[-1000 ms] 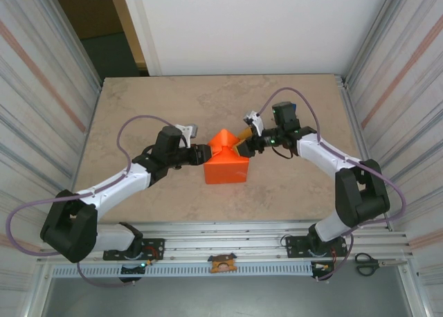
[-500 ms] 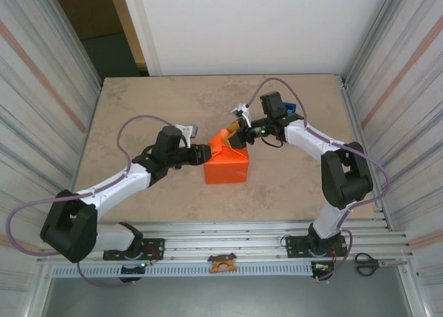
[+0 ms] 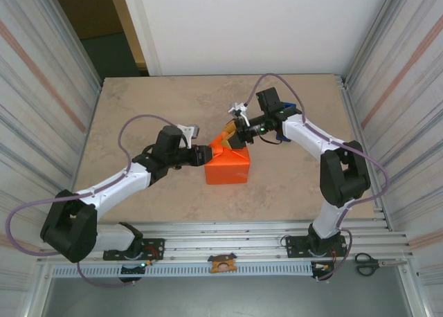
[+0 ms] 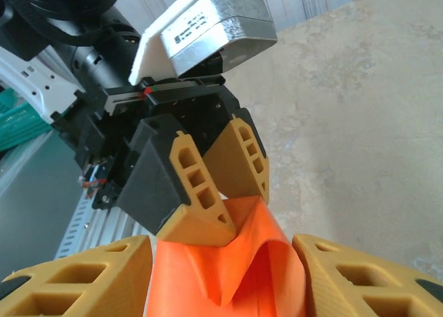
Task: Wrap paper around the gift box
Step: Fold the seventh fold of the wrapping paper on the gift box.
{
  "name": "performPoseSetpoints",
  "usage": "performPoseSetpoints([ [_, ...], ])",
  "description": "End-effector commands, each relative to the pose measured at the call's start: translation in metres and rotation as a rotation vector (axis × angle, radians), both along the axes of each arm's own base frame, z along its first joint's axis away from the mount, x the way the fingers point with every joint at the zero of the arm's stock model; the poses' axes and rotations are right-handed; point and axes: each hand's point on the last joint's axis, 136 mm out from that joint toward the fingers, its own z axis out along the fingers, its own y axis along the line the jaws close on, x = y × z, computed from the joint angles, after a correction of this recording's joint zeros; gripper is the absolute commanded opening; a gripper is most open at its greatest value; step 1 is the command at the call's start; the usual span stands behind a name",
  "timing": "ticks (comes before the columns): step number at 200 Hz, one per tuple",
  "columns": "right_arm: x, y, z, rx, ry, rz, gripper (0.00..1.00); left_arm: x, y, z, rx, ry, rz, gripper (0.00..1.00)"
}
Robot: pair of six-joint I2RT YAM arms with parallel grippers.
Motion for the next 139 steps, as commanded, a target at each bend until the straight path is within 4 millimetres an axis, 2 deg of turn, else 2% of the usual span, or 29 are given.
performPoseSetpoints([
  [1, 0.008, 0.008, -0.006, -0.026, -0.004, 0.009, 0.55, -0.029, 0.003, -0.036, 0.086, 0.132, -0.076, 0.45],
  [22, 0.008, 0.012, -0.006, -0.023, 0.013, 0.028, 0.53, -0.028, 0.004, -0.037, 0.087, 0.135, -0.071, 0.45],
  [56, -0.009, 0.009, 0.005, 0.002, 0.022, 0.095, 0.45, -0.026, 0.005, -0.036, 0.079, 0.138, -0.054, 0.45],
  [108, -0.029, 0.003, 0.007, -0.008, 0.029, 0.154, 0.35, -0.024, 0.003, -0.022, 0.049, 0.119, -0.061, 0.48],
  [139, -0.031, 0.002, 0.004, -0.026, 0.01, 0.154, 0.32, -0.025, 0.004, -0.019, 0.043, 0.119, -0.061, 0.47],
])
